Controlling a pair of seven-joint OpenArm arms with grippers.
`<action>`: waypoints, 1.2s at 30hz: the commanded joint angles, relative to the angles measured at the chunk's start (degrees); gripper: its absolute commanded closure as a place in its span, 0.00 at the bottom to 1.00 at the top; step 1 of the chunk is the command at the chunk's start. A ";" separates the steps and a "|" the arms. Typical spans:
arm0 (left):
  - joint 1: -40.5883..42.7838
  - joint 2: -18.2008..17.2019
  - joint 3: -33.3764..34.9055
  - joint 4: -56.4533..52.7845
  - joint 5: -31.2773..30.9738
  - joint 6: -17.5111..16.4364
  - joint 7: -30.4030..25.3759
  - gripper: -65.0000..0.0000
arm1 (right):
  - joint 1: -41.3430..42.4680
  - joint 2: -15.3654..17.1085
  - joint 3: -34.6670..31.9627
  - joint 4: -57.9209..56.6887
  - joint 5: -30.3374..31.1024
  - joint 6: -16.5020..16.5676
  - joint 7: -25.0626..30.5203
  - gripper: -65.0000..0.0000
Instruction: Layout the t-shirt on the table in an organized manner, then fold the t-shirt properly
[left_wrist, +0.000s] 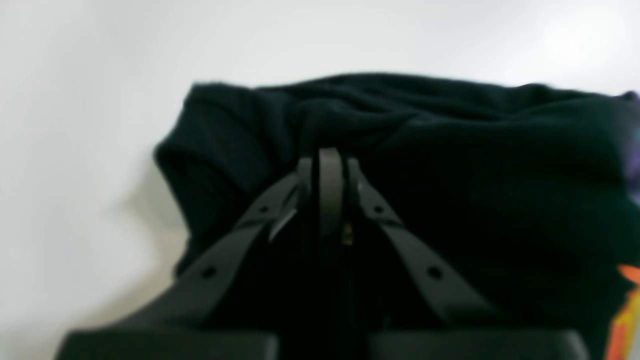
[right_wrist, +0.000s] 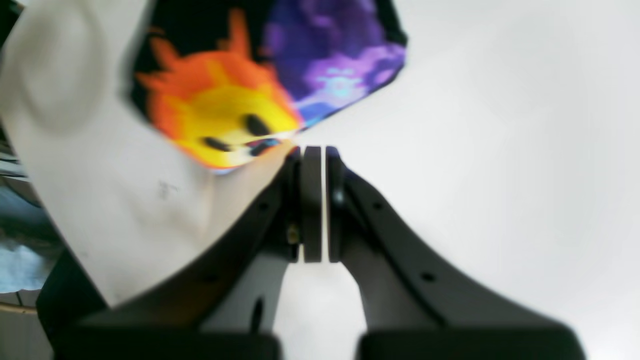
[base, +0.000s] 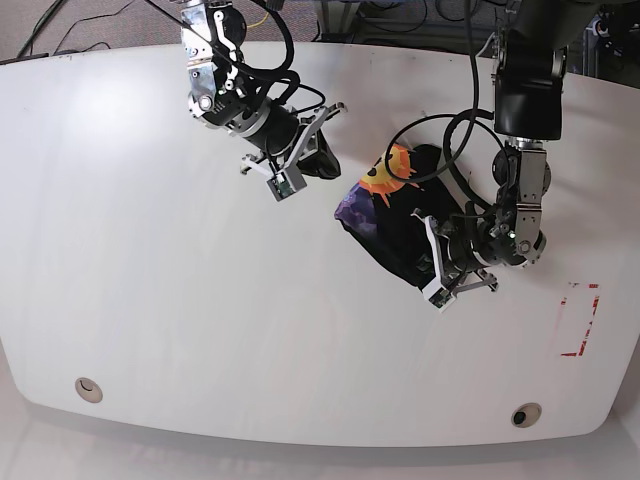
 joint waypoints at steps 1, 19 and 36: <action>-1.30 0.02 -0.18 4.90 -0.97 -0.14 -1.02 1.00 | 2.07 -0.02 0.21 2.63 0.79 -0.44 -0.09 0.99; 12.59 0.28 -3.17 24.86 -0.97 -0.14 4.78 1.00 | 19.21 0.24 -0.05 -9.94 1.23 0.08 -4.22 0.99; 21.91 1.08 -5.72 24.94 -0.97 -0.14 4.61 1.00 | 25.63 0.33 -5.59 -28.05 0.79 0.08 4.75 0.99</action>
